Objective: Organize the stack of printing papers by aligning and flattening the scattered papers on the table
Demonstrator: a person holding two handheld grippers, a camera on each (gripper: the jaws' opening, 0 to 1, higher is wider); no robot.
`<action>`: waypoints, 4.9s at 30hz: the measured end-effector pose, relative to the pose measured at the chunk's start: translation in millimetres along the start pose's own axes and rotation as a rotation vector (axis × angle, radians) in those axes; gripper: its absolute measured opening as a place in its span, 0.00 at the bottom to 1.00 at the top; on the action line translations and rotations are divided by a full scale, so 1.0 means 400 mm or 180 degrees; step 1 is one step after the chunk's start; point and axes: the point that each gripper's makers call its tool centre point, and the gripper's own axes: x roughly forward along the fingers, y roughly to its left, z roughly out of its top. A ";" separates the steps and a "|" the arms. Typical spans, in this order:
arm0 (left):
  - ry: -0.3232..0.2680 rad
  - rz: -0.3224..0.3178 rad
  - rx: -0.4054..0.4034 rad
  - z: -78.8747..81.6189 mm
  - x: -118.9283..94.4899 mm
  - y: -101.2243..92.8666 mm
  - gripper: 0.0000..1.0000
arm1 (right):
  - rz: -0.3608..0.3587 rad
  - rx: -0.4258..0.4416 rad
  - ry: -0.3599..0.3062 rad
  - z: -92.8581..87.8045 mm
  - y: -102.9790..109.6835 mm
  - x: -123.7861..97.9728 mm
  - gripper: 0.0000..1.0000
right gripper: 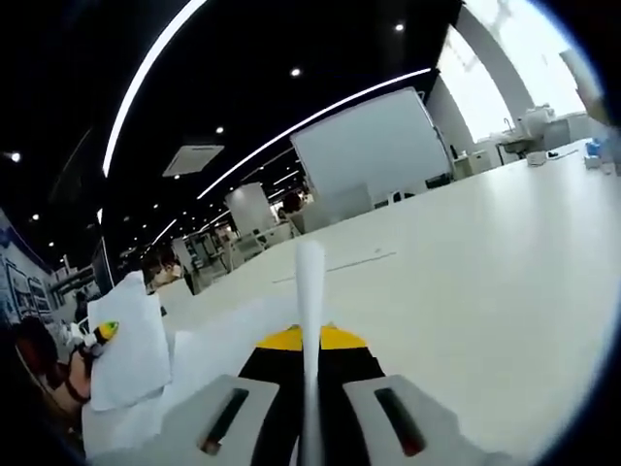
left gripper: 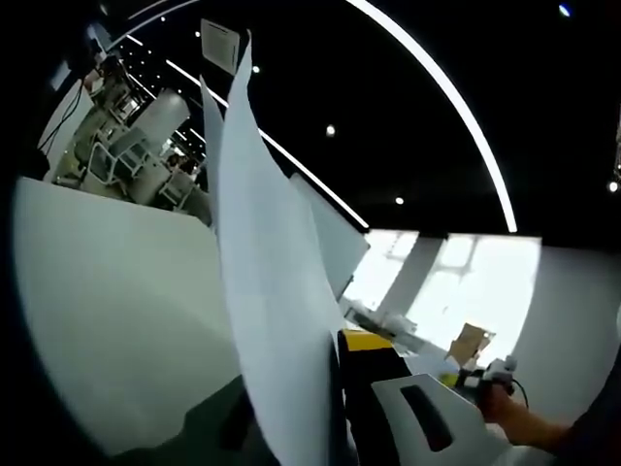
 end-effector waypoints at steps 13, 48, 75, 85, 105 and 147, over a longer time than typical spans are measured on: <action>0.0009 0.0013 0.0021 -0.001 -0.001 -0.003 0.09 | 0.0001 0.0022 -0.0096 0.032 0.008 -0.009 0.00; 0.0117 0.0033 0.0191 -0.017 0.006 -0.020 0.09 | 0.0112 0.0021 -0.0116 0.103 0.075 -0.003 0.00; 0.0160 0.0035 0.0280 -0.024 0.011 -0.024 0.10 | 0.0262 0.0036 -0.0376 0.195 0.145 -0.029 0.00; 0.0146 -0.0012 0.0184 -0.023 0.011 -0.026 0.11 | 0.0343 -0.0059 -0.0518 0.219 0.171 -0.034 0.00; 0.0239 0.0026 0.0316 -0.037 0.016 -0.002 0.11 | 0.0469 0.0016 -0.0660 0.234 0.217 -0.044 0.00; 0.0437 0.0007 0.0591 -0.067 0.020 -0.024 0.17 | 0.0623 -0.0035 -0.0833 0.265 0.282 -0.070 0.00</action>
